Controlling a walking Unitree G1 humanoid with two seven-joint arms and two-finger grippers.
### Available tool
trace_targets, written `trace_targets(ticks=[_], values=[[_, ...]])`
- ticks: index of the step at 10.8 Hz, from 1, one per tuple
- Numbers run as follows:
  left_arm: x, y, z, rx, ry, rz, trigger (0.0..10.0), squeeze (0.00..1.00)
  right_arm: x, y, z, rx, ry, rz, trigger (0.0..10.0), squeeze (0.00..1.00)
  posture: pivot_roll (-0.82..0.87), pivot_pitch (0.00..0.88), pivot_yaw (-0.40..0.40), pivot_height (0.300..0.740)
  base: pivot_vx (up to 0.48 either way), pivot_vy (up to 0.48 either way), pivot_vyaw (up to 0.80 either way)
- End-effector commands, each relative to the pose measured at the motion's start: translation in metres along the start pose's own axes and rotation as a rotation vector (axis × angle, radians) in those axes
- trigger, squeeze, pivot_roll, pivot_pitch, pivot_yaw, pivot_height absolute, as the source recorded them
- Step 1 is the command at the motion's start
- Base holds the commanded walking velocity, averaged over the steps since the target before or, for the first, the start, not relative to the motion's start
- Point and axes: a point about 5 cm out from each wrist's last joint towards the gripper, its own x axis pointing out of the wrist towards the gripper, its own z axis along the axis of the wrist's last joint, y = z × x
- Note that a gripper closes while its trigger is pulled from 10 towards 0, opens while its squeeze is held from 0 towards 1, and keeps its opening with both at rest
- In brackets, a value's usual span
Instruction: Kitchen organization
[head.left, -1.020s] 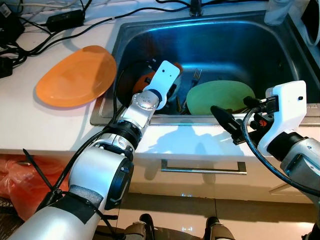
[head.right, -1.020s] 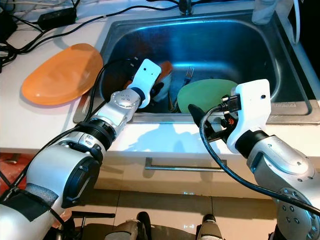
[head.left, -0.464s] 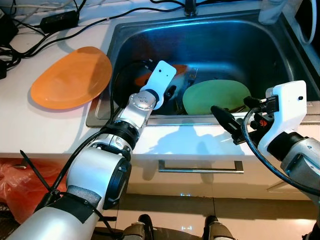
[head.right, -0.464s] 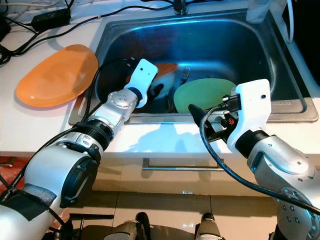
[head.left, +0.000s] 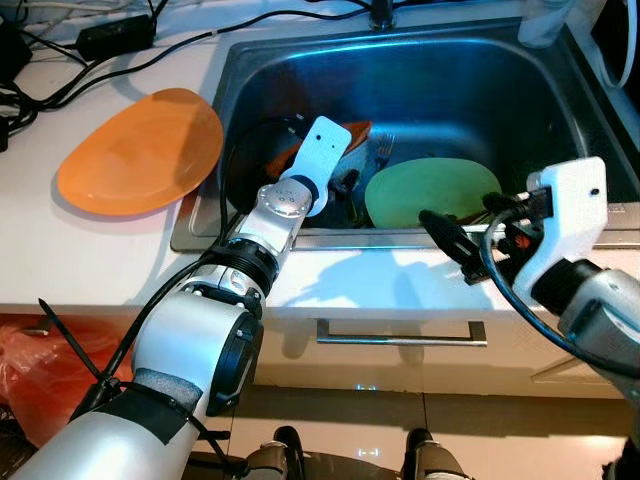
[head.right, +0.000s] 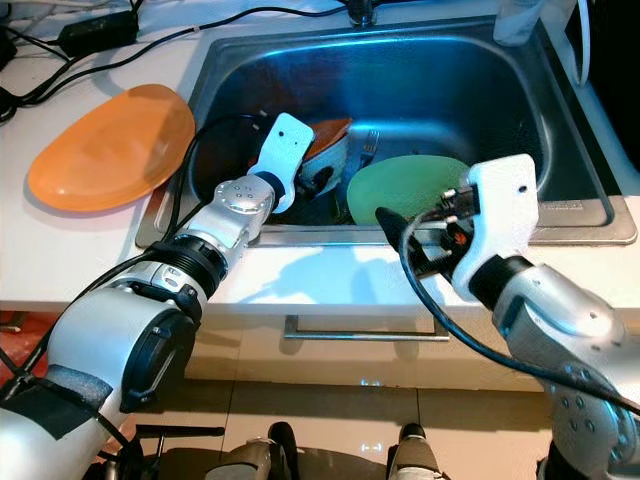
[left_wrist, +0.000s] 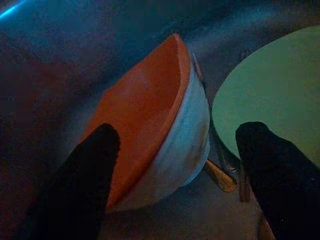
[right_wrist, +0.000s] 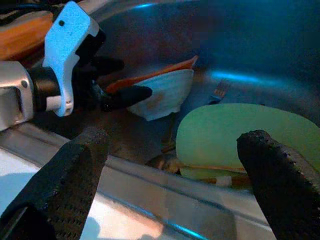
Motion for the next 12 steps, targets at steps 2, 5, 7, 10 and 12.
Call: trace_targets(ticks=[2, 5, 7, 10, 12], values=[[-0.002, 0.003, -0.011, -0.037, 0.024, -0.002, 10.0, 1.0, 0.005, 0.002, 0.003, -0.008, -0.027, 0.04, 10.0, 0.0, -0.22, 0.202, 0.121, 0.74, 0.0, 0.0, 0.0], [-0.003, 0.013, 0.0, -0.063, -0.046, 0.049, 10.0, 1.0, 0.015, 0.003, 0.011, -0.029, -0.062, 0.089, 10.0, 0.0, -0.2, 0.152, 0.102, 0.74, 0.0, 0.0, 0.0], [-0.003, 0.019, 0.018, -0.084, -0.151, 0.042, 10.0, 1.0, 0.022, 0.004, 0.017, -0.044, -0.09, 0.121, 10.0, 0.0, -0.18, 0.13, 0.087, 0.74, 0.0, 0.0, 0.0], [-0.007, 0.031, 0.034, 0.054, -0.246, 0.106, 10.0, 1.0, 0.036, 0.005, 0.021, -0.054, -0.115, 0.17, 10.0, 0.0, -0.12, 0.093, 0.056, 0.74, 0.0, 0.0, 0.0], [-0.014, 0.056, 0.041, 0.13, -0.266, 0.216, 10.0, 1.0, 0.044, 0.006, 0.023, -0.06, -0.136, 0.194, 10.0, 0.0, -0.09, 0.076, 0.048, 0.74, 0.0, 0.0, 0.0]])
